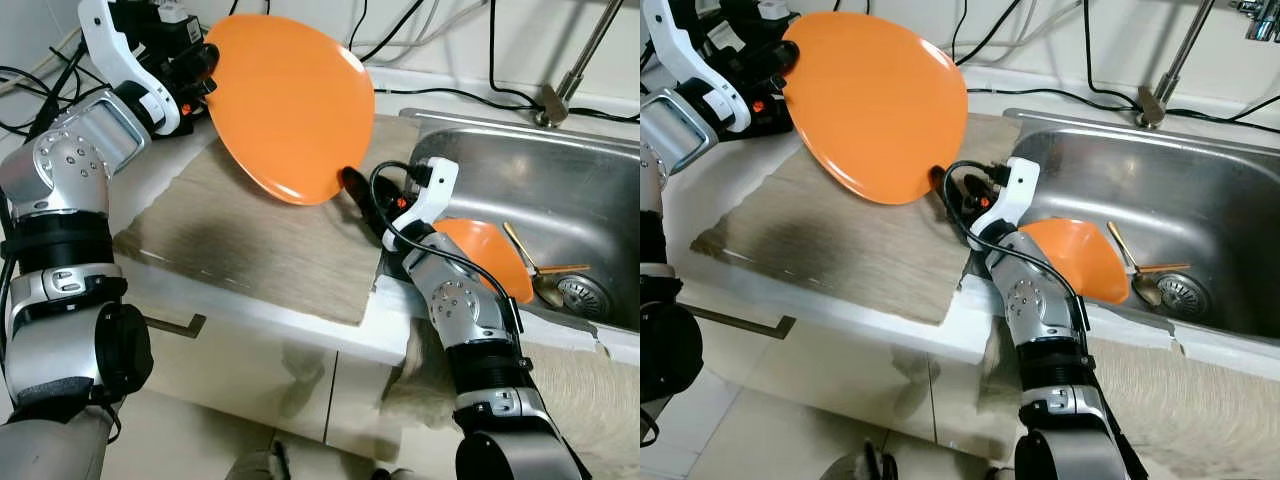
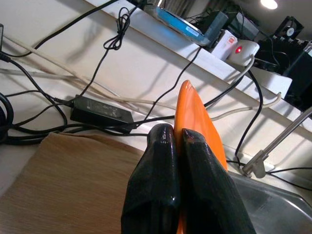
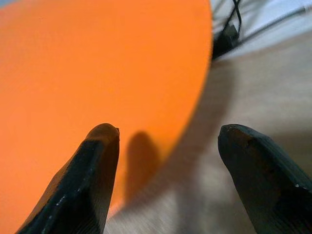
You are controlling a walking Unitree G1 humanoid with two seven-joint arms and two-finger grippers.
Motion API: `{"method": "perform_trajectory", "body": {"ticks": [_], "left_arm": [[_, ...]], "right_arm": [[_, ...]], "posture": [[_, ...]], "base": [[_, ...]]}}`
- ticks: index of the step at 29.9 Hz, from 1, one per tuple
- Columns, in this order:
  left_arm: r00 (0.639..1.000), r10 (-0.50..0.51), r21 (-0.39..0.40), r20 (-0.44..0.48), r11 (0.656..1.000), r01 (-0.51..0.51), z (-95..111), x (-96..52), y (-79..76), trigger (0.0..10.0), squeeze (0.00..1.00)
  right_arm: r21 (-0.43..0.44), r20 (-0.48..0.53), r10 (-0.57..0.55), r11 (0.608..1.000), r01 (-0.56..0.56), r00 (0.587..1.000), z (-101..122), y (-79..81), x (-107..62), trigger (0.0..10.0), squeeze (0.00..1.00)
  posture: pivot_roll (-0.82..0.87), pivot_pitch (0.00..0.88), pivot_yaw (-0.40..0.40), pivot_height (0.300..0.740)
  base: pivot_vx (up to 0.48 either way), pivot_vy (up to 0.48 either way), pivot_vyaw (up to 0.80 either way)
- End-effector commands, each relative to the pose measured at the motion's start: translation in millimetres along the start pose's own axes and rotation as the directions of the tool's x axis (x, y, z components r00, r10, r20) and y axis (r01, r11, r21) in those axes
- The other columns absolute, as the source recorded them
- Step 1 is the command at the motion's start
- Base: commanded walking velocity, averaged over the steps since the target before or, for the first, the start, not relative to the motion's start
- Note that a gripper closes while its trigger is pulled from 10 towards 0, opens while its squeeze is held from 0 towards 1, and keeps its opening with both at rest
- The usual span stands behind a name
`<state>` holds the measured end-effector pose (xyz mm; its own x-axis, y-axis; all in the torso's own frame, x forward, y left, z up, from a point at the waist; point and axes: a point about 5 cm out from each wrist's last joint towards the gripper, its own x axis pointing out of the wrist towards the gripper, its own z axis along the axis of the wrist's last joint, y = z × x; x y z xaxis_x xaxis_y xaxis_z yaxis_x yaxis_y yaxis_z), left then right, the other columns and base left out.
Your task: Kitchen organization
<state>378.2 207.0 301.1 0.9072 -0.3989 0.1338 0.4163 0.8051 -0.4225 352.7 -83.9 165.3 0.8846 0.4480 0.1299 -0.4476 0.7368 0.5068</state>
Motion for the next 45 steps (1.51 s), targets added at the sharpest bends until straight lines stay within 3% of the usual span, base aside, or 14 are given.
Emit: {"method": "perform_trajectory", "body": {"ticks": [1,11,27,28,29,38,39,41,42,45], "left_arm": [[0.996,-0.056,0.009,0.069,0.998,0.055,18.3,-0.2,-13.9,0.0,0.0],[0.995,-0.083,-0.015,0.058,0.996,0.084,12.8,0.6,-22.6,0.0,0.0],[0.986,-0.136,-0.038,0.094,0.989,0.14,23.3,-1.2,-44.3,0.0,0.0],[0.985,-0.139,-0.038,0.099,0.989,0.144,24.6,-1.6,-46.5,0.0,0.0],[0.985,-0.141,-0.039,0.1,0.989,0.145,25.0,-1.6,-47.3,0.0,0.0],[0.981,-0.142,-0.052,0.133,0.987,0.149,33.0,-2.8,-57.2,0.0,0.0],[0.98,-0.145,-0.054,0.138,0.987,0.154,34.2,-3.0,-59.3,0.0,0.0],[0.979,-0.148,-0.055,0.141,0.986,0.157,34.7,-3.1,-60.5,0.0,0.0],[0.978,-0.15,-0.055,0.142,0.986,0.159,34.3,-3.0,-61.8,0.0,0.0],[0.981,-0.155,-0.078,0.117,0.983,0.165,24.3,-0.8,-64.4,0.0,0.0]], "right_arm": [[0.017,0.021,0.011,1.0,-0.011,1.0,3.1,3.3,4.4,10.0,0.0],[-0.08,0.023,-0.023,0.997,0.024,0.999,-2.2,0.1,12.8,10.0,0.0],[-0.075,0.035,-0.131,0.988,0.133,0.991,-13.4,-13.4,17.6,10.0,0.0],[-0.054,0.036,-0.131,0.99,0.133,0.991,-14.5,-12.3,18.9,10.0,0.46],[-0.043,0.033,-0.13,0.99,0.132,0.991,-15.4,-11.2,19.7,10.0,1.0],[0.052,-0.007,-0.13,0.99,0.13,0.992,-24.2,-5.4,26.4,10.0,1.0],[0.06,-0.014,-0.119,0.991,0.119,0.993,-25.6,-3.0,27.3,10.0,0.85],[0.065,-0.016,-0.111,0.992,0.111,0.994,-26.5,-1.4,27.9,10.0,0.85],[0.065,-0.021,-0.103,0.992,0.104,0.994,-27.8,0.9,28.9,10.0,0.0],[0.084,-0.024,-0.08,0.993,0.082,0.997,-30.0,7.5,32.0,10.0,0.0]], "posture": [[0.07,0.024,0.032,0.74],[0.07,0.017,0.027,0.74],[0.08,0.013,0.025,0.74],[0.08,0.013,0.025,0.74],[0.08,0.014,0.025,0.74],[0.08,0.018,0.023,0.74],[0.08,0.02,0.022,0.74],[0.08,0.02,0.022,0.74],[0.08,0.02,0.022,0.74],[0.08,0.023,0.022,0.74]], "base": [[0.0,0.0,0.0],[0.0,0.0,0.0],[0.0,0.0,0.0],[0.0,0.0,0.0],[0.0,0.0,0.0],[0.0,0.0,0.0],[0.0,0.0,0.0],[0.0,0.0,0.0],[0.0,0.0,0.0],[0.0,0.0,0.0]]}}
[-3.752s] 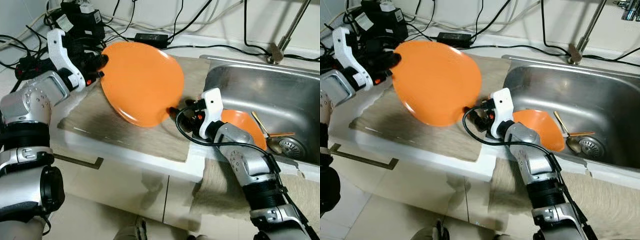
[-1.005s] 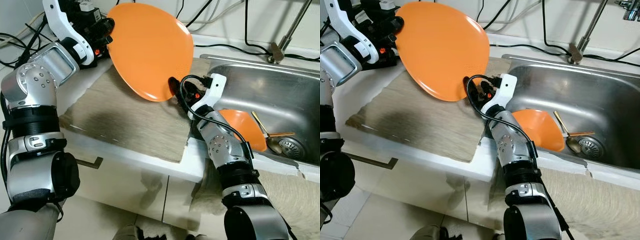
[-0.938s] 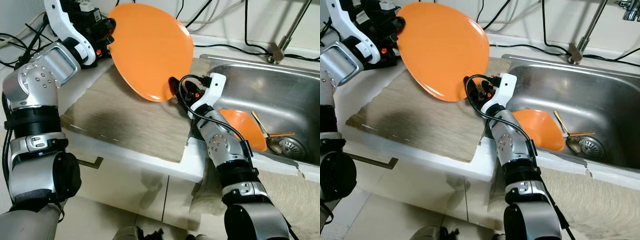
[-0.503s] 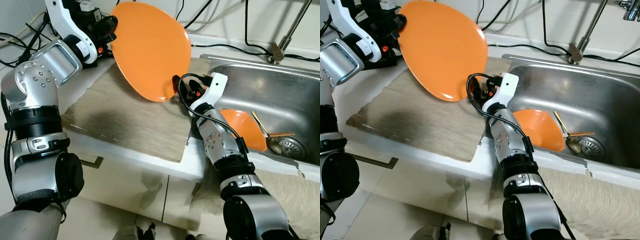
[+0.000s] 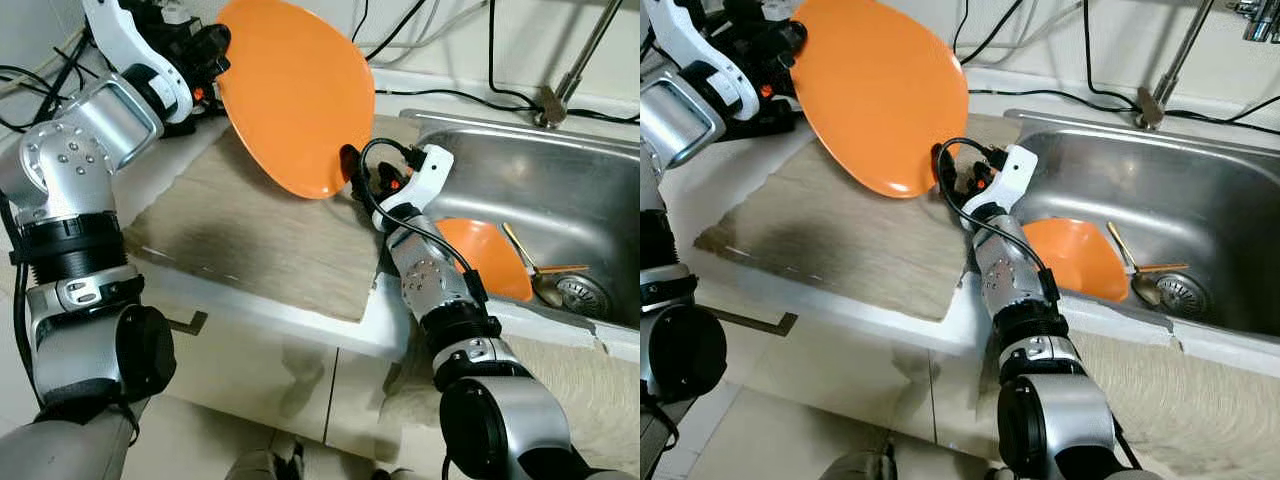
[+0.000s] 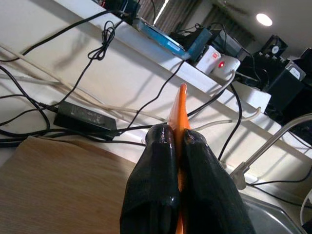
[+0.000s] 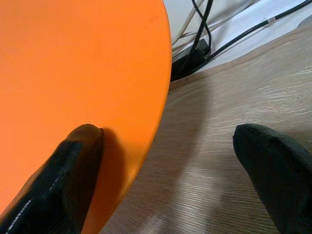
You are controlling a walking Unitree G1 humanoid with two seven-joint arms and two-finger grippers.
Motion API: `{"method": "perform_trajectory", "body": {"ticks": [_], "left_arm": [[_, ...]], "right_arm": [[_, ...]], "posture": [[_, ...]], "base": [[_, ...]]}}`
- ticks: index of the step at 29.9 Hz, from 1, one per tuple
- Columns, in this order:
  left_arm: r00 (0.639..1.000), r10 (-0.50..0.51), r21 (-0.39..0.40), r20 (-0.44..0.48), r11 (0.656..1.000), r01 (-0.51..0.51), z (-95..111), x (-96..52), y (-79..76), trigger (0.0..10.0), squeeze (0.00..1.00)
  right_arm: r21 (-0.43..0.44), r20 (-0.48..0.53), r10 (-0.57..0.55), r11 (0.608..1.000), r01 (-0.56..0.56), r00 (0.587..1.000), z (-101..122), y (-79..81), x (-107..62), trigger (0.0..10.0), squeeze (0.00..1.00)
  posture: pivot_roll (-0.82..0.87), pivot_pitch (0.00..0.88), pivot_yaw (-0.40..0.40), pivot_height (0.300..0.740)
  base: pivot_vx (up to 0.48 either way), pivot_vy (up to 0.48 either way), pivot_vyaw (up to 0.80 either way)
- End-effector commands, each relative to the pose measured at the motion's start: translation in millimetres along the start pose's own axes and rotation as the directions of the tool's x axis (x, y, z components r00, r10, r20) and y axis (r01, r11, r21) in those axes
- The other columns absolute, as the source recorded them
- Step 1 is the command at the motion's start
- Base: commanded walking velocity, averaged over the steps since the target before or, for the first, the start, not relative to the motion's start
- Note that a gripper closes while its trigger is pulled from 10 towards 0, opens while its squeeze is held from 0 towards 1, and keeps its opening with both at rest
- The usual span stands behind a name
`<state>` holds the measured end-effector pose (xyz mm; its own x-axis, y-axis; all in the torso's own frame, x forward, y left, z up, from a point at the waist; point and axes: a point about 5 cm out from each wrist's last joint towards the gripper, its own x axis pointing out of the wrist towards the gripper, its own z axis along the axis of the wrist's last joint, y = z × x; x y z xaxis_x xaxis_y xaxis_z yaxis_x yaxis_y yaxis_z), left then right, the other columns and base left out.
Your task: Kitchen organization
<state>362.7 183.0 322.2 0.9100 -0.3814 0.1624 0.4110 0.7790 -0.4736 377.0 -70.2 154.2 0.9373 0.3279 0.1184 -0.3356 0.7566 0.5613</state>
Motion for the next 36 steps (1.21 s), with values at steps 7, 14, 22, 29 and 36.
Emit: {"method": "perform_trajectory", "body": {"ticks": [7,14,22,29,36], "left_arm": [[0.982,-0.184,-0.078,0.038,0.979,0.186,-2.0,4.1,-40.0,0.0,0.0],[0.985,-0.171,-0.082,0.011,0.982,0.171,-13.1,5.0,-38.6,0.0,0.0],[0.973,-0.231,-0.13,0.013,0.964,0.23,-17.5,5.3,-55.7,0.0,0.0],[0.968,-0.251,-0.13,0.023,0.959,0.252,-16.7,4.9,-61.8,0.0,0.0],[0.975,-0.22,-0.141,0.009,0.965,0.219,-21.9,4.6,-54.4,0.0,0.0]], "right_arm": [[0.225,-0.096,0.053,0.974,-0.03,0.994,-20.9,20.6,7.4,10.0,0.0],[0.172,-0.103,0.068,0.984,-0.049,0.992,-21.6,24.2,7.6,10.0,0.0],[-0.072,-0.124,0.0,0.997,-0.009,0.992,-26.5,21.6,7.0,0.0,0.0],[-0.036,-0.126,-0.015,0.999,0.011,0.992,-27.8,22.5,8.0,0.0,0.0],[0.011,-0.13,-0.054,0.998,0.056,0.99,-28.9,16.9,6.7,0.0,0.0]], "posture": [[0.08,0.026,0.021,0.74],[0.08,0.029,0.018,0.74],[0.07,0.032,0.02,0.74],[0.08,0.032,0.015,0.74],[0.07,0.036,0.014,0.74]], "base": [[0.0,0.0,0.0],[0.0,0.0,0.0],[0.0,0.0,0.0],[0.0,0.0,0.0],[0.0,0.0,0.0]]}}
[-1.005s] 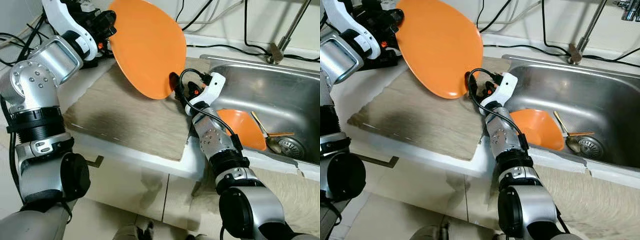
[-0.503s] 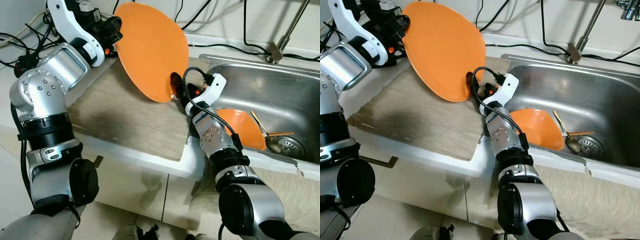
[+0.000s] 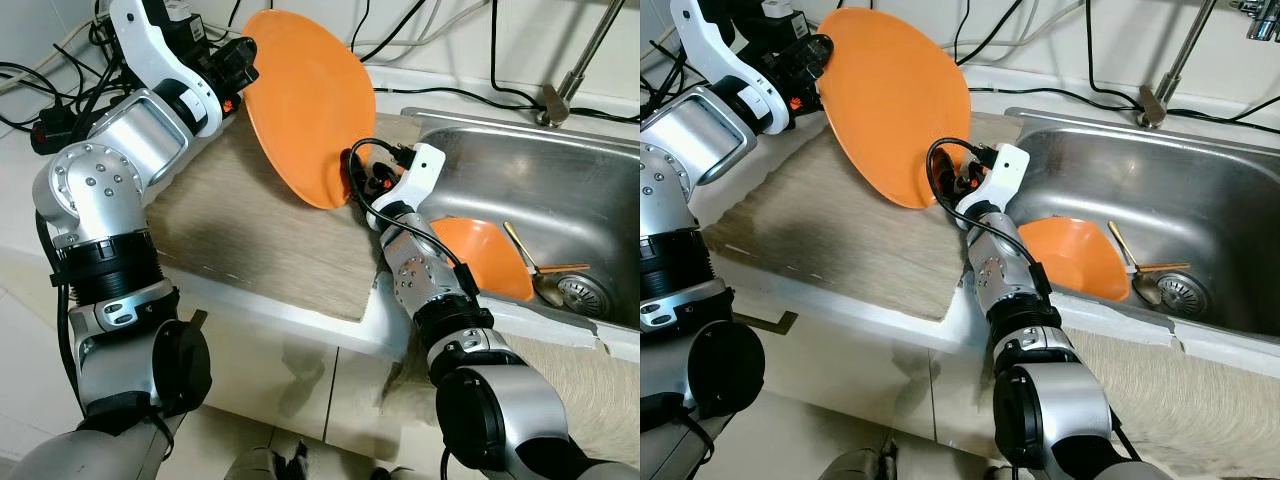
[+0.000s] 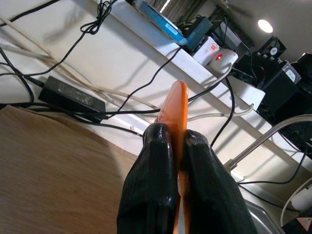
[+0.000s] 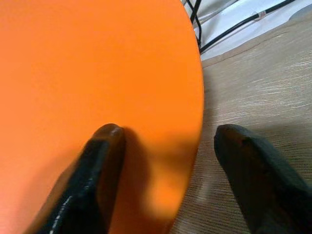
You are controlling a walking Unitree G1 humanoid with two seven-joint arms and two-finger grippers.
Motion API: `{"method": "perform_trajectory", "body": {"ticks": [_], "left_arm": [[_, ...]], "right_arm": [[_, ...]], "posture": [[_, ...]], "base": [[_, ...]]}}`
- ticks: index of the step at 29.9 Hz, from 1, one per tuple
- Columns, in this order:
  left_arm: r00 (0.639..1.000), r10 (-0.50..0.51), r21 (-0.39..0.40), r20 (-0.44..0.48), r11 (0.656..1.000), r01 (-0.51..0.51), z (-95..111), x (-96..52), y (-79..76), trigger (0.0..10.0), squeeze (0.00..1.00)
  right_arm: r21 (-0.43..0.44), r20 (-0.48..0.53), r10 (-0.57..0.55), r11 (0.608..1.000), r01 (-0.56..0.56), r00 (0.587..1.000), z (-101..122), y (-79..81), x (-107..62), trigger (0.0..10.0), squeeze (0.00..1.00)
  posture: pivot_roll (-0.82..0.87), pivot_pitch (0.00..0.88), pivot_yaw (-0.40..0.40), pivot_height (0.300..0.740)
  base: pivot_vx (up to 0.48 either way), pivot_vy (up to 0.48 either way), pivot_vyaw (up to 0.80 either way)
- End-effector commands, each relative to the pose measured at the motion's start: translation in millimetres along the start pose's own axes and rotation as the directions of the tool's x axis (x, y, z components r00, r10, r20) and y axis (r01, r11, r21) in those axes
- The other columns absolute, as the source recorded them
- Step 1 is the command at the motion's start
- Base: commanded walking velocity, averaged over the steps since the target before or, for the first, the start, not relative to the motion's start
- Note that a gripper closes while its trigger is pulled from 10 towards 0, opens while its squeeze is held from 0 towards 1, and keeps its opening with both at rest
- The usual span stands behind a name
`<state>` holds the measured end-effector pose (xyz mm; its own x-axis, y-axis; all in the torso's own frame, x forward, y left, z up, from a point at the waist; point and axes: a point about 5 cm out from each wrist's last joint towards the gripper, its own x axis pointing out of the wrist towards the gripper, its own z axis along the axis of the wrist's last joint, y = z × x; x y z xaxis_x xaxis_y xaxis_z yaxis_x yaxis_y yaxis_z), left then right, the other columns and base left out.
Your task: Kitchen organization
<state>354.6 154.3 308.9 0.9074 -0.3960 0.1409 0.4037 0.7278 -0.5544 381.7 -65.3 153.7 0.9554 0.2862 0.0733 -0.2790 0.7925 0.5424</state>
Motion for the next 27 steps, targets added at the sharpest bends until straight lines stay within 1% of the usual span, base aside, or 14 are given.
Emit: {"method": "perform_trajectory", "body": {"ticks": [1,7,11,12,13,14,18,20,21,23,24,25,27], "left_arm": [[0.975,-0.221,-0.043,0.015,0.974,0.221,1.3,3.3,-35.7,0.0,0.0],[0.974,-0.225,-0.033,0.025,0.974,0.225,4.7,4.2,-36.6,0.0,0.0],[0.978,-0.209,-0.021,0.021,0.978,0.21,4.1,4.0,-32.9,0.0,0.0],[0.98,-0.2,-0.012,0.018,0.98,0.2,3.3,3.8,-30.0,0.0,0.0],[0.985,-0.171,0.007,0.008,0.985,0.171,0.3,3.8,-22.3,0.0,0.0],[0.985,-0.171,0.007,0.008,0.985,0.171,0.3,3.8,-22.3,0.0,0.0],[0.993,-0.116,0.039,-0.024,0.992,0.117,-10.0,4.0,-6.7,0.0,0.0],[0.995,-0.09,0.072,-0.043,0.993,0.093,-16.1,3.7,1.1,0.0,0.0],[0.995,-0.084,0.086,-0.048,0.992,0.088,-17.5,3.5,3.2,0.0,0.0],[0.995,-0.082,0.09,-0.058,0.992,0.087,-19.8,3.0,5.7,0.0,0.0],[0.996,-0.033,0.086,-0.079,0.996,0.039,-27.9,1.8,20.0,0.0,0.0],[0.996,-0.033,0.086,-0.079,0.996,0.039,-27.9,1.8,20.0,0.0,0.0],[0.995,0.023,0.07,-0.095,0.997,-0.017,-36.7,0.3,35.8,0.0,0.0]], "right_arm": [[0.048,-0.115,0.007,0.999,-0.002,0.993,-25.5,14.6,-0.3,0.0,0.0],[0.076,-0.106,0.008,0.997,0.0,0.994,-25.0,14.0,-0.7,0.0,0.0],[0.096,-0.099,0.014,0.995,-0.004,0.995,-23.9,15.1,-0.3,0.0,0.0],[0.097,-0.094,0.019,0.995,-0.01,0.995,-23.1,15.9,-0.2,0.0,0.0],[0.093,-0.09,0.025,0.996,-0.016,0.996,-22.6,16.8,-0.2,0.0,0.0],[0.093,-0.09,0.025,0.996,-0.016,0.996,-22.6,16.8,-0.2,0.0,0.0],[0.069,-0.085,0.035,0.997,-0.029,0.996,-22.3,16.9,-1.2,0.0,0.0],[0.073,-0.084,0.03,0.997,-0.023,0.996,-21.7,15.0,-1.6,0.0,0.0],[0.074,-0.084,0.028,0.997,-0.022,0.996,-21.7,14.6,-1.7,0.0,0.0],[0.075,-0.085,0.027,0.997,-0.021,0.996,-21.7,14.3,-1.7,0.0,0.0],[0.075,-0.086,0.027,0.997,-0.02,0.996,-22.0,14.0,-1.9,0.0,0.0],[0.075,-0.086,0.027,0.997,-0.02,0.996,-22.0,14.0,-1.9,0.0,0.0],[0.075,-0.087,0.027,0.997,-0.02,0.996,-22.3,13.9,-2.3,0.0,0.0]], "posture": [[0.07,0.036,0.015,0.74],[0.07,0.033,0.015,0.74],[0.07,0.029,0.015,0.74],[0.07,0.027,0.015,0.74],[0.07,0.024,0.016,0.74],[0.07,0.024,0.016,0.74],[0.07,0.019,0.015,0.74],[0.06,0.016,0.016,0.74],[0.06,0.016,0.016,0.74],[0.06,0.017,0.016,0.74],[0.06,0.015,0.017,0.74],[0.06,0.015,0.017,0.74],[0.06,0.015,0.016,0.74]], "base": [[0.0,0.0,0.0],[0.0,0.0,0.0],[0.0,0.0,0.0],[0.0,0.0,0.0],[0.0,0.0,0.0],[0.0,0.0,0.0],[0.0,0.0,0.0],[0.0,0.0,0.0],[0.0,0.0,0.0],[0.0,0.0,0.0],[0.0,0.0,0.0],[0.0,0.0,0.0],[0.0,0.0,0.0]]}}
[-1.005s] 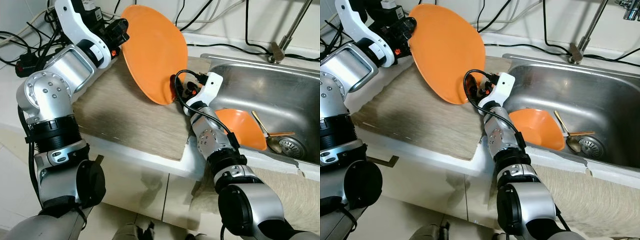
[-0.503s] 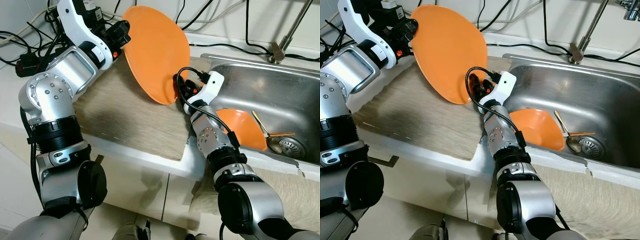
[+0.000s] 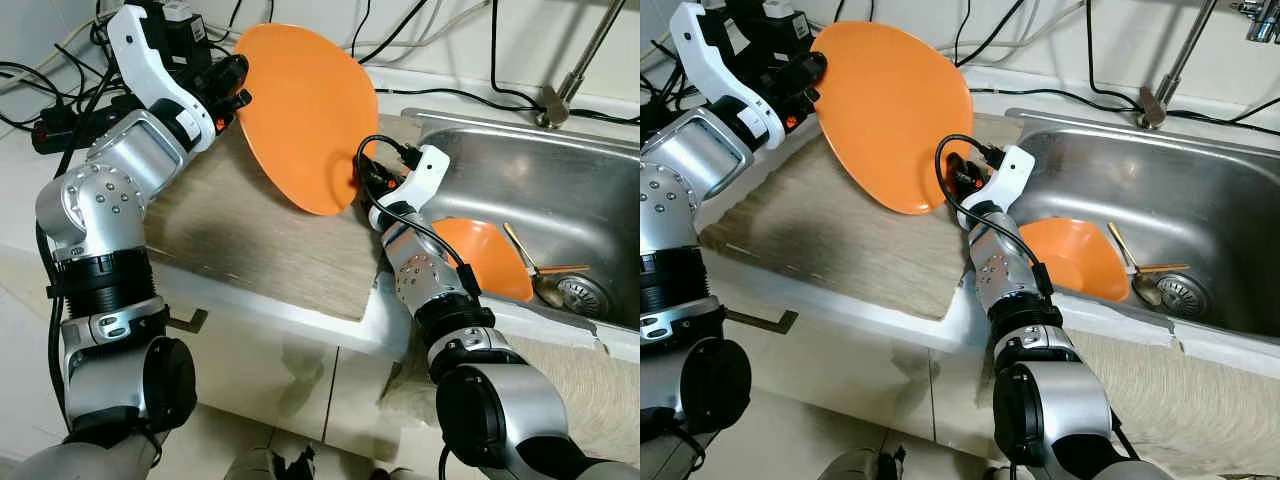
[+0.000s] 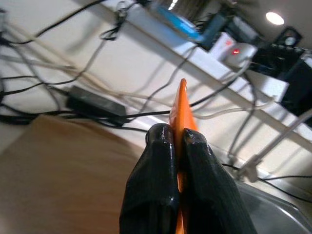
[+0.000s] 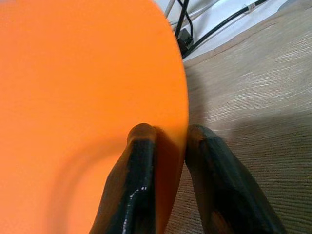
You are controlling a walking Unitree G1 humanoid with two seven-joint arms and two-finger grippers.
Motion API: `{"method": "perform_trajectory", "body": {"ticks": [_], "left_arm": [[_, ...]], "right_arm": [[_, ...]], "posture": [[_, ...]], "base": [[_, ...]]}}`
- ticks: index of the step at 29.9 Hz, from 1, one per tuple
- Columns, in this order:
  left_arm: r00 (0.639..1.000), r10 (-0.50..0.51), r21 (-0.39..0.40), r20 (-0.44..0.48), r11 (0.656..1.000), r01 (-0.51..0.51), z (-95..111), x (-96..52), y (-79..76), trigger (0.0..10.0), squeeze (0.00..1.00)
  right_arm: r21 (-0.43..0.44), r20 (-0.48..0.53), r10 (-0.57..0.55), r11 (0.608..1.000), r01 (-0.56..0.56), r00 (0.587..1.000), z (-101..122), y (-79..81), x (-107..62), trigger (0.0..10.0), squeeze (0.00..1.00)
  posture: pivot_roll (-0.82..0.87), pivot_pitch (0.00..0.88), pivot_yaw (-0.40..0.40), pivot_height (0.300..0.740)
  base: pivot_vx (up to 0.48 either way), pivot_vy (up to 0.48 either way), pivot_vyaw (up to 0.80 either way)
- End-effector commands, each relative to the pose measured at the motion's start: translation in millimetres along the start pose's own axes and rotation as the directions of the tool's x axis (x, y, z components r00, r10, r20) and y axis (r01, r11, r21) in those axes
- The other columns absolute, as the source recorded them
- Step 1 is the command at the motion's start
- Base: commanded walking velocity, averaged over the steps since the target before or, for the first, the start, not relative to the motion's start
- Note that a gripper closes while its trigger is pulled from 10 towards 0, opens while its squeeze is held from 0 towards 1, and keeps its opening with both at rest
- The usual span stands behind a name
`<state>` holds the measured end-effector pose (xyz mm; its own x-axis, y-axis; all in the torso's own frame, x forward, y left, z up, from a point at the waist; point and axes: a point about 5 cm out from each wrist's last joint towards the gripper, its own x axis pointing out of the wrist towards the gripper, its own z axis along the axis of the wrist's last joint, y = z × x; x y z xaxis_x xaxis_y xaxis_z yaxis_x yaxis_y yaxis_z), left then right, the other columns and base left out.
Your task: Kitchen organization
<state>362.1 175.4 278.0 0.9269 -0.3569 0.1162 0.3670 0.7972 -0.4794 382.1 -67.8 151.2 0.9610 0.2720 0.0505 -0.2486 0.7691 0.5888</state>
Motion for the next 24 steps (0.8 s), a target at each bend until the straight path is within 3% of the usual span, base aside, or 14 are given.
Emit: {"method": "perform_trajectory", "body": {"ticks": [1,11,24], "left_arm": [[0.995,-0.022,-0.035,-0.102,0.999,0.018,-27.6,5.8,2.4,0.0,0.0],[0.988,0.045,-0.06,-0.145,0.997,-0.054,-54.3,6.7,29.2,0.0,0.0],[0.977,0.051,-0.008,-0.205,0.999,-0.054,-73.9,11.7,33.3,0.0,0.0]], "right_arm": [[0.02,-0.08,0.048,0.999,-0.046,0.996,-22.7,16.0,-2.2,0.0,0.0],[0.022,-0.081,0.053,0.998,-0.052,0.995,-21.8,17.6,-1.9,0.0,0.0],[0.029,-0.085,0.045,0.999,-0.043,0.995,-21.8,17.3,-2.2,0.0,0.0]], "posture": [[0.06,0.016,0.013,0.74],[0.06,0.017,0.007,0.74],[0.06,0.022,0.009,0.74]], "base": [[0.0,0.0,0.0],[0.0,0.0,0.0],[0.0,0.0,0.0]]}}
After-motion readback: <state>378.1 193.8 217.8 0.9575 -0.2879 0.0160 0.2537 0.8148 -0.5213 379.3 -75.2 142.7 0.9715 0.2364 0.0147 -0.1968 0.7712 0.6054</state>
